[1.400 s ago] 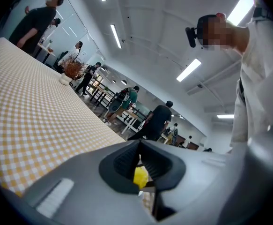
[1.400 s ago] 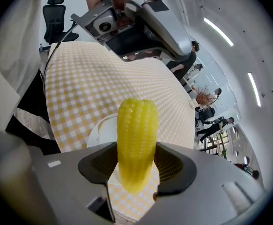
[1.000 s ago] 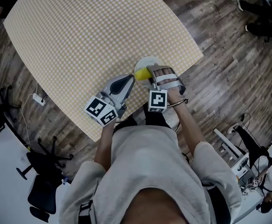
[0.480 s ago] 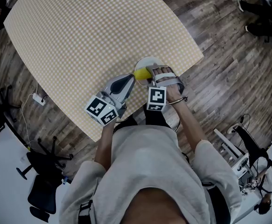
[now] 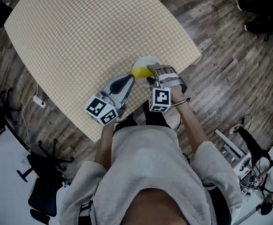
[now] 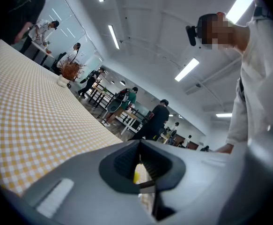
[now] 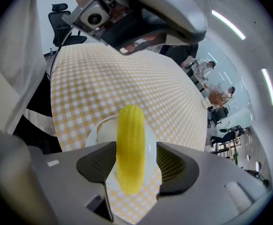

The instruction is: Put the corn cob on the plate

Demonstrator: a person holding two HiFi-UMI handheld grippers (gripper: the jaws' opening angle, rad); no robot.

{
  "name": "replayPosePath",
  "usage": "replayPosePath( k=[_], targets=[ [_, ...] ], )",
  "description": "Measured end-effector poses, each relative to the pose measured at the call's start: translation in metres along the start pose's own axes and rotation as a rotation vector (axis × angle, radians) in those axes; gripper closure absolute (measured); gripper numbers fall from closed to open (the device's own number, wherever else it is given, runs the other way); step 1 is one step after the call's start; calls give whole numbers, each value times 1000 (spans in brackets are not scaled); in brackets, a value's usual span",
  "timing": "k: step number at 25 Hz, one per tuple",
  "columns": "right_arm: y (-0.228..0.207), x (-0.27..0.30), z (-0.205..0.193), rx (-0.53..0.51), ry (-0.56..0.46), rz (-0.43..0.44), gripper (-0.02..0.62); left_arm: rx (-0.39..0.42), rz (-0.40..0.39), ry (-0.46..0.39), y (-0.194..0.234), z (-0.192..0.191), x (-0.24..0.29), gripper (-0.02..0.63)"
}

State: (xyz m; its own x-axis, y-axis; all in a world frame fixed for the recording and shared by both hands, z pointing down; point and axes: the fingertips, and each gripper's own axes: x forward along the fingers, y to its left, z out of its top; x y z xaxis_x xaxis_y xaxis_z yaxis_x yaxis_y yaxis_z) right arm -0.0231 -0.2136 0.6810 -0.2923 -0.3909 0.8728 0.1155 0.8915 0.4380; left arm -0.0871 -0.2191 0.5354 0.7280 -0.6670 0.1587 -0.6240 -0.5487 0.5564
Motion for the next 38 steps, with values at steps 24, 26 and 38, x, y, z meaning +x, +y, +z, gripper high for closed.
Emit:
replayPosePath(
  k=[24, 26, 38],
  targets=[
    [-73, -125, 3, 293, -201, -316, 595, 229, -54, -107, -93, 79, 17, 598],
    [-85, -140, 7, 415, -279, -332, 595, 260, -55, -117, -100, 89, 19, 598],
    [-112, -218, -19, 1065, -776, -317, 597, 371, -34, -118, -148, 87, 38, 598]
  ],
)
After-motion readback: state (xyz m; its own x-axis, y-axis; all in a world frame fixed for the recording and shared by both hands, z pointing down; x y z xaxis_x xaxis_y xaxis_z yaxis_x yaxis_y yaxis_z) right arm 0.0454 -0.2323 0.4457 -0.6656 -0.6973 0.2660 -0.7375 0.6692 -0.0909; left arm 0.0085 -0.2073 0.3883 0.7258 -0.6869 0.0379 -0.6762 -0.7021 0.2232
